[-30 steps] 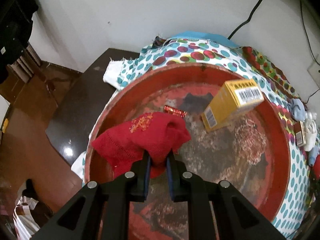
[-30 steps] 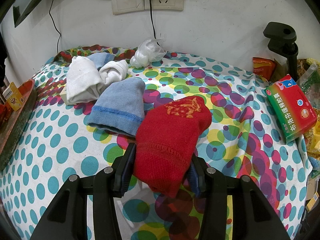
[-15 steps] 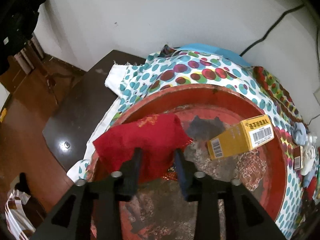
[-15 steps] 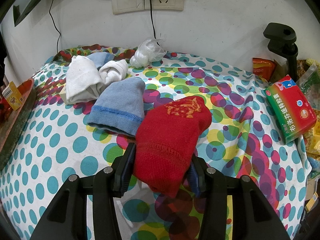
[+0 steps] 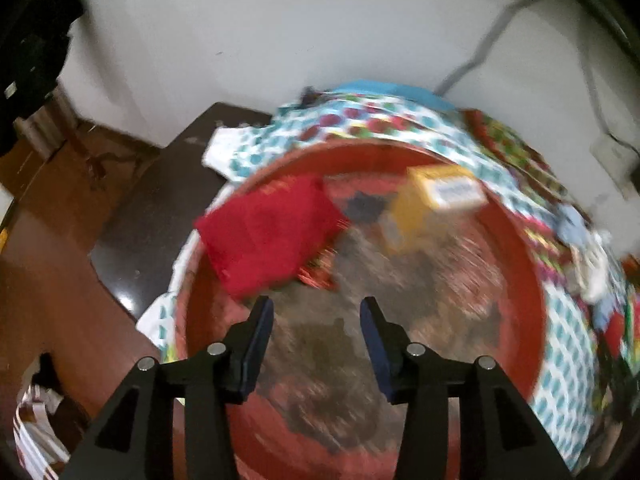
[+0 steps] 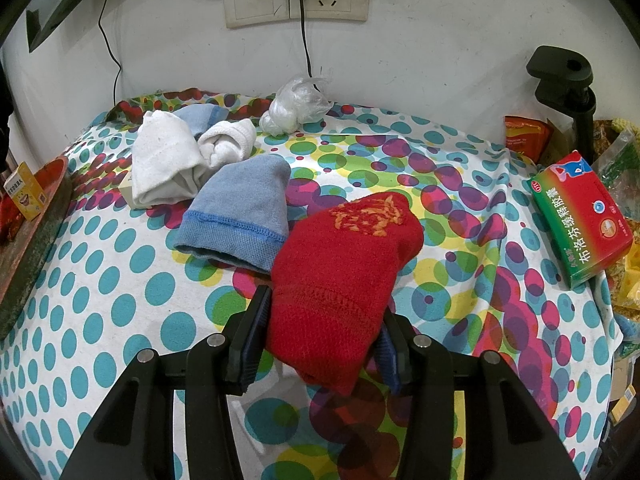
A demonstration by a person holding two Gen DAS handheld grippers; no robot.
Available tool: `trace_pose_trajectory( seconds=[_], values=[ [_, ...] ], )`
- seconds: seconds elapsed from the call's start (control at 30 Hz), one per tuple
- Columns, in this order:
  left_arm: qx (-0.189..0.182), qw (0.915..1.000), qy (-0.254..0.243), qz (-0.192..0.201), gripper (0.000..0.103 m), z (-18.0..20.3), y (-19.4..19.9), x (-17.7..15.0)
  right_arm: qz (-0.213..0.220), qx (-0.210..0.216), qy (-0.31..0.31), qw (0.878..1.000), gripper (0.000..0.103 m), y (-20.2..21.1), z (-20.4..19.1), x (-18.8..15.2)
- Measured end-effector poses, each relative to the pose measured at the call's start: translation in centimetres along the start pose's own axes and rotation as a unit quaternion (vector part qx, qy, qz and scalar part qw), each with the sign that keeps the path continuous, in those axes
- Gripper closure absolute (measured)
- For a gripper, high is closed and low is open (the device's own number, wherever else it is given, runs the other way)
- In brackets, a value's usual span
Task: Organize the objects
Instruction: 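Lower the red sock onto the tray rim and open the left gripper, then close the right gripper on the second red sock on the bed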
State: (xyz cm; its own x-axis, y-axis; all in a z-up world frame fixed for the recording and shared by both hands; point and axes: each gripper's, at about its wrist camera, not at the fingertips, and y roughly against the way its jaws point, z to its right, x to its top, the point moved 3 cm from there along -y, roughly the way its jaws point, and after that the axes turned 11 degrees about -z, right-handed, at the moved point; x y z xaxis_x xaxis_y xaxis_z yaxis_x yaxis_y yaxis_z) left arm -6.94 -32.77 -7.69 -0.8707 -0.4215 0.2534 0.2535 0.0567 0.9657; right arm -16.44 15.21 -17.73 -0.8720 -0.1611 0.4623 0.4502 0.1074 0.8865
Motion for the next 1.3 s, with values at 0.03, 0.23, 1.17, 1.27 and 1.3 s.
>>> trace_pose_trajectory(
  seconds=[0.03,0.23,1.17,1.27,1.3],
  values=[
    [0.002,1.0,-0.008,0.004,0.057,0.5,0.4,-0.6,0.0,-0.001,0.0,1.0,0.058,0.0,0.0,0.0],
    [-0.006,0.9972,-0.066,0.034,0.057,4.0,2.7,-5.0,0.001,-0.007,0.002,1.0,0.058,0.0,0.0,0.0],
    [0.01,0.983,-0.097,0.155,0.054,4.3,2.2,-10.1,0.002,-0.016,0.002,1.0,0.058,0.0,-0.2,-0.1],
    [0.014,0.9807,-0.087,0.175,0.054,3.5,2.7,-10.0,0.001,-0.013,-0.011,1.0,0.058,-0.2,0.1,-0.1],
    [0.011,0.9802,-0.081,0.18,0.054,3.1,2.9,-10.0,0.0,-0.007,-0.018,1.0,0.058,-0.2,0.2,-0.2]
  ],
)
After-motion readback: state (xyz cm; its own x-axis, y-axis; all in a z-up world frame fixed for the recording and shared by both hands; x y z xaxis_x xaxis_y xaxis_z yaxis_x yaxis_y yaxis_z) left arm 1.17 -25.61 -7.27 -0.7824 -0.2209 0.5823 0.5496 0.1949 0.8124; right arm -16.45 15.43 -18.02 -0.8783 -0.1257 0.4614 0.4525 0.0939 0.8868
